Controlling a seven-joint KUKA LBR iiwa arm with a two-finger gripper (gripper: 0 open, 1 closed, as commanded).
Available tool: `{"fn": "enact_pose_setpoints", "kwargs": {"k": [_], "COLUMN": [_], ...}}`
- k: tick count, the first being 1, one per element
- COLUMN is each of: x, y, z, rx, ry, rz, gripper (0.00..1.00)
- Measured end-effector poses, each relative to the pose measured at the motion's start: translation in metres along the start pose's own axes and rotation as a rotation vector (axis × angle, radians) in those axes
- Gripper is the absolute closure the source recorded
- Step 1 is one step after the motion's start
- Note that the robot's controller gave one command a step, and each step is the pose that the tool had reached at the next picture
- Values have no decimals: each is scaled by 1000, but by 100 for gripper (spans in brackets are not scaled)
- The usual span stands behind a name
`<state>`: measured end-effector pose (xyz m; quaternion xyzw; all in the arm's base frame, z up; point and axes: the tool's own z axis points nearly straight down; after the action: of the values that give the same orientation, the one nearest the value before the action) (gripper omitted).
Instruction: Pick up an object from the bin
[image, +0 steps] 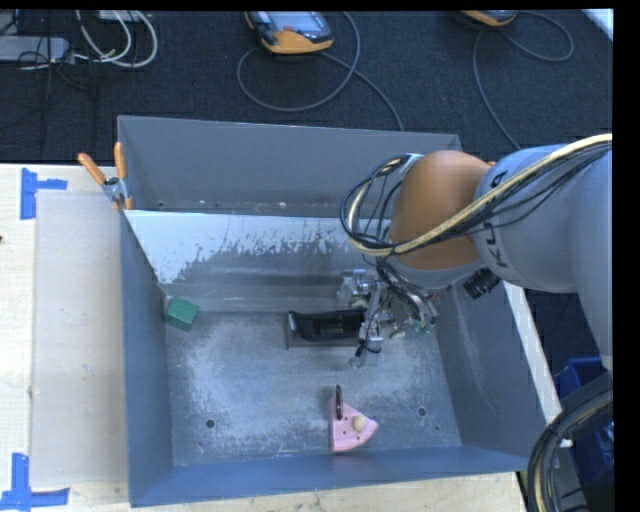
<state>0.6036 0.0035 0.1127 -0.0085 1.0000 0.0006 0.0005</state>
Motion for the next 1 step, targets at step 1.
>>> {"fn": "enact_pose_setpoints", "kwargs": {"k": [1], "x": [-12], "y": [16], "z": [43], "rx": [2], "ry": [3], "rz": [40], "gripper": [100]}}
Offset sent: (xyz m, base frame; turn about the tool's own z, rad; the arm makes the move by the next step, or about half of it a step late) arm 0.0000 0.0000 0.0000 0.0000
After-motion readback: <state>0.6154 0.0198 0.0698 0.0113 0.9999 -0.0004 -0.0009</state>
